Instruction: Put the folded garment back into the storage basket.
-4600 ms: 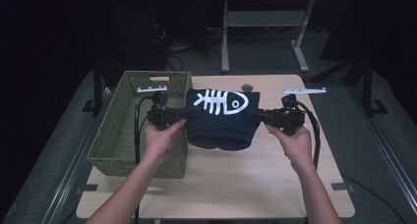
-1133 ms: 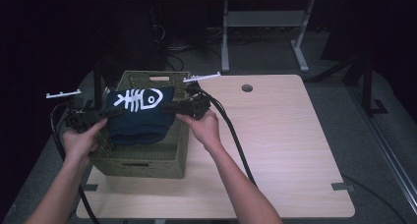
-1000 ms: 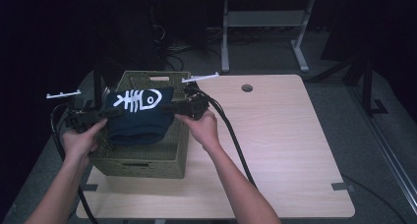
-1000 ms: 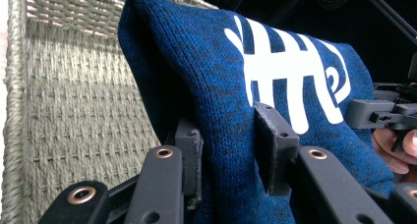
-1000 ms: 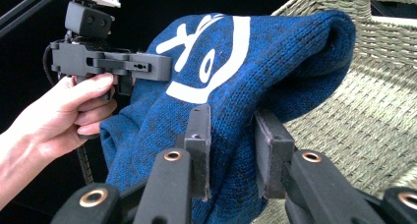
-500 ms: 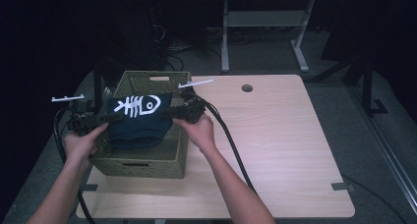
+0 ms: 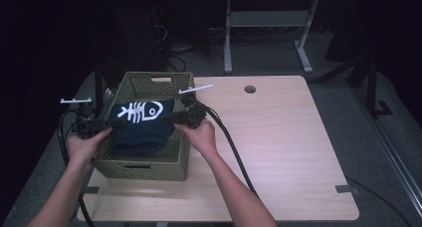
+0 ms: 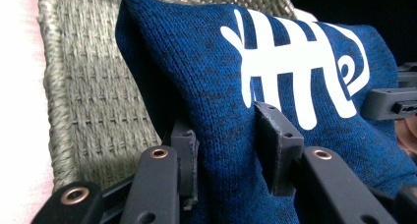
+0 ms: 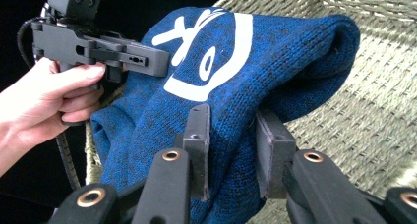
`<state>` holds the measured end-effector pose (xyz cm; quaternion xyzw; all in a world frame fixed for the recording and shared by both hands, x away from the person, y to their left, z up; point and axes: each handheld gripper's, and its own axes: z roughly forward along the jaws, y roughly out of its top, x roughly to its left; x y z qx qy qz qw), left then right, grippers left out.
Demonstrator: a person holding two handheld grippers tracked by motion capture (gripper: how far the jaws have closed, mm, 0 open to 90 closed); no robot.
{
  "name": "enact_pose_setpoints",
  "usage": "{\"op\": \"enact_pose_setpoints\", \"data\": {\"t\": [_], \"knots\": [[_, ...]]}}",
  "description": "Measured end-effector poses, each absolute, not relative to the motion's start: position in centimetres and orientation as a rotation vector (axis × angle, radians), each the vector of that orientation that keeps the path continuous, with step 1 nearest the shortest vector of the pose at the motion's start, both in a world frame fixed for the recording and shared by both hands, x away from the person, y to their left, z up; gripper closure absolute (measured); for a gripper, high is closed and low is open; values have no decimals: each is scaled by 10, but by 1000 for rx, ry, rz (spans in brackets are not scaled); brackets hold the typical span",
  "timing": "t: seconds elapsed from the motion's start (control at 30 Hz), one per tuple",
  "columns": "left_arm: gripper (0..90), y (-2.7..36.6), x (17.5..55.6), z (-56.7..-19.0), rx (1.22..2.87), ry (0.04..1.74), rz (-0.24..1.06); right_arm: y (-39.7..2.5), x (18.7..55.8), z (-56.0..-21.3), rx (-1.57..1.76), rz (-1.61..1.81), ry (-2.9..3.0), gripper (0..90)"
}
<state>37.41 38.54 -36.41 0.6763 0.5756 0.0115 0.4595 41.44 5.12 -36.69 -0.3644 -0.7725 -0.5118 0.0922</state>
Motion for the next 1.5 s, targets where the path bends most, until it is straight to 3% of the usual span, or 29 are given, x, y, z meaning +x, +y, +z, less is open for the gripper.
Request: {"op": "enact_pose_setpoints", "data": {"t": [0.43, 0.6, 1.0, 1.5], "knots": [[646, 378, 379, -363, 1746, 1444, 62, 51, 412, -374, -1102, -1470, -2363, 688], [526, 379, 381, -362, 1756, 1496, 174, 52, 406, -367, -1190, -1447, -2510, 489], [538, 378, 374, -352, 1662, 1408, 177, 25, 407, -351, -1173, -1540, -2446, 465], [440, 352, 357, -333, 1623, 1301, 156, -5, 402, -342, -1047, -1619, -2377, 413]]}}
